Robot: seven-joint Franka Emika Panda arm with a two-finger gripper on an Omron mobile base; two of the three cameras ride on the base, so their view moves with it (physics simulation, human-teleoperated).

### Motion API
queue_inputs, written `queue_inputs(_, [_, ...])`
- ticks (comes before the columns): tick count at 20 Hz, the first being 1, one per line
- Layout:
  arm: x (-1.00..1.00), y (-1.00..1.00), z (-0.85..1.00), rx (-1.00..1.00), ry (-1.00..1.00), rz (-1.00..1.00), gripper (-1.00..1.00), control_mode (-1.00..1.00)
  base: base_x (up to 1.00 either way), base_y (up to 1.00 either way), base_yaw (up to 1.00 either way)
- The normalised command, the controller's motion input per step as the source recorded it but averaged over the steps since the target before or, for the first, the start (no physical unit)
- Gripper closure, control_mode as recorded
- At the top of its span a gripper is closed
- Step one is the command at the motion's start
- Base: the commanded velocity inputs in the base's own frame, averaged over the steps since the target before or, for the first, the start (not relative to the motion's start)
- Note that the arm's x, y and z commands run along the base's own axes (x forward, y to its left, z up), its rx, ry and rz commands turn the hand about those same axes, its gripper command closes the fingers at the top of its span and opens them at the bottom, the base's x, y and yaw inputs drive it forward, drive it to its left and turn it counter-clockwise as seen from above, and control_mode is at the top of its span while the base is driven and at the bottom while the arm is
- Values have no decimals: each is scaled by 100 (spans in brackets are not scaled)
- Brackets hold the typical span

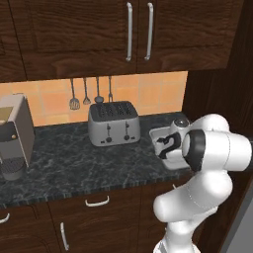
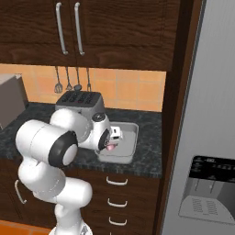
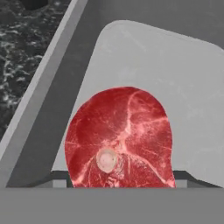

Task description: Place one carrot and one steak in each tupperware on the nearby counter, to pack two identical lunches.

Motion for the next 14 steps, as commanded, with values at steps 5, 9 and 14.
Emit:
queue_inputs(5, [63, -15, -40, 0, 11, 0, 100, -100, 0, 0, 0])
queue_inputs(9, [11, 0, -21, -2, 1, 0, -100, -100, 0, 0, 0])
queue_inputs(14, [-24, 0, 5, 0, -18, 0, -100, -100, 0, 0, 0])
